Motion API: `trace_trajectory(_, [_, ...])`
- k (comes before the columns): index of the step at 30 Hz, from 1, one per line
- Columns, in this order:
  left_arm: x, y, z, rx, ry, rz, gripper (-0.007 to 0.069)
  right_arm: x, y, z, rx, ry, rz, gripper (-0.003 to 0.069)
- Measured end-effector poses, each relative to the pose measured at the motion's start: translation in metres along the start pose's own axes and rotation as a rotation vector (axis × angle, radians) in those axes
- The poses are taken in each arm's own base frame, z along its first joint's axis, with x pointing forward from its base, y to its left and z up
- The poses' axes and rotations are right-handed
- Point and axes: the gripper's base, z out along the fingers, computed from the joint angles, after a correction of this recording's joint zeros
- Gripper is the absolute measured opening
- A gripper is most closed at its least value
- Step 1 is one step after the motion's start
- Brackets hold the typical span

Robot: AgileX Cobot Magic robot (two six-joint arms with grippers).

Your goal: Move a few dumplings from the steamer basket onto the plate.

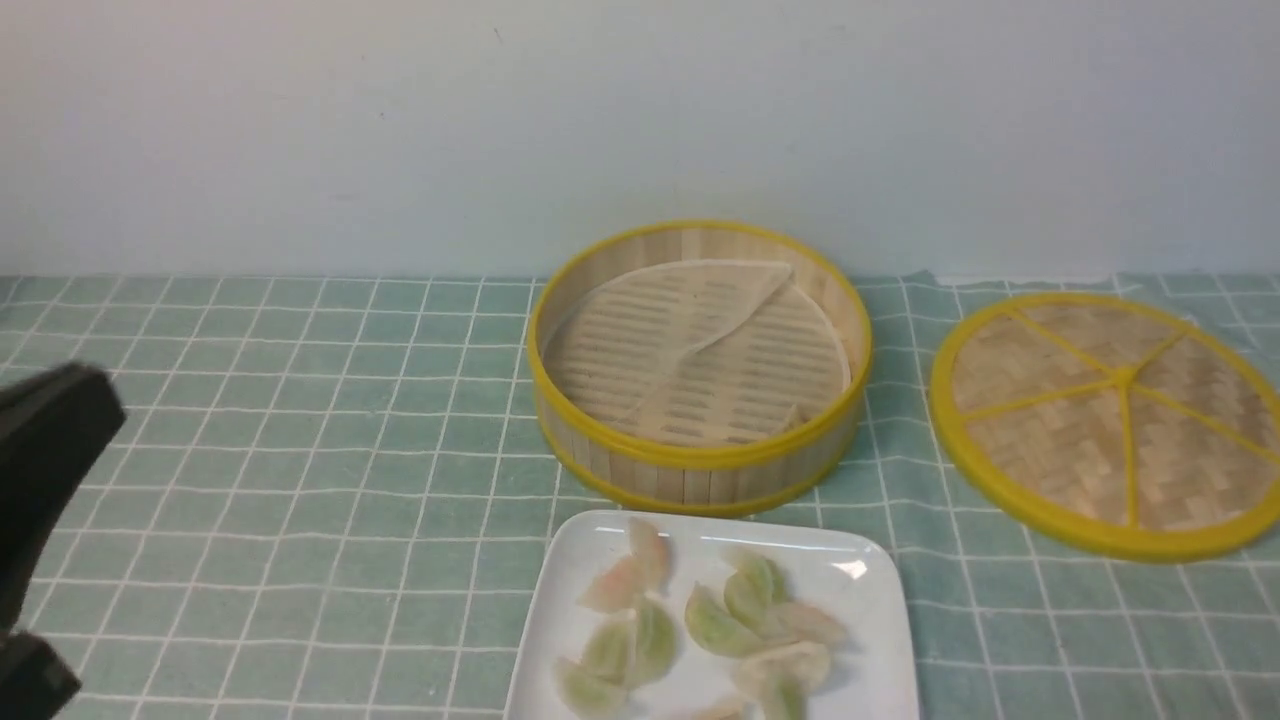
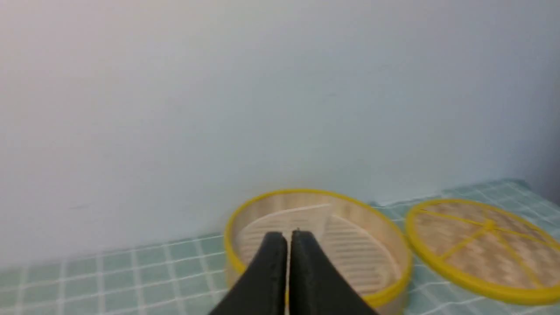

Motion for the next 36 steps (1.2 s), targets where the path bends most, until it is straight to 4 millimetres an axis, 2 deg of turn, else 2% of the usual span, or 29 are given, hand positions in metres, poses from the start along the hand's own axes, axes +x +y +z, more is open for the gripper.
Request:
trace_trajectory(4, [0.072,0.019,-0.018,-0.151,0.01,0.006,-0.0006,0.0,0.0,0.0,0.0,0.0,0.0,-0.0015])
trace_trajectory(5, [0.075,0.019,-0.019,-0.157,0.011,0.006,-0.0006,0.0,0.0,0.0,0.0,0.0,0.0,-0.0015])
trace_trajectory(6, [0.095,0.024,-0.022,-0.195,0.019,0.003,-0.0006,0.0,0.0,0.0,0.0,0.0,0.0,-0.0015])
trace_trajectory(7, [0.104,0.026,-0.023,-0.214,0.022,0.005,-0.0006,0.0,0.0,0.0,0.0,0.0,0.0,-0.0015])
trace_trajectory(9, [0.115,0.028,-0.023,-0.24,0.055,0.014,-0.0006,0.0,0.0,0.0,0.0,0.0,0.0,-0.0015])
trace_trajectory(15, [0.133,0.031,-0.027,-0.263,0.259,0.064,-0.0006,0.0,0.0,0.0,0.0,0.0,0.001,-0.0015])
trace_trajectory(36, [0.134,0.03,-0.027,-0.259,0.263,0.036,-0.0006,0.0,0.0,0.0,0.0,0.0,0.001,-0.0015])
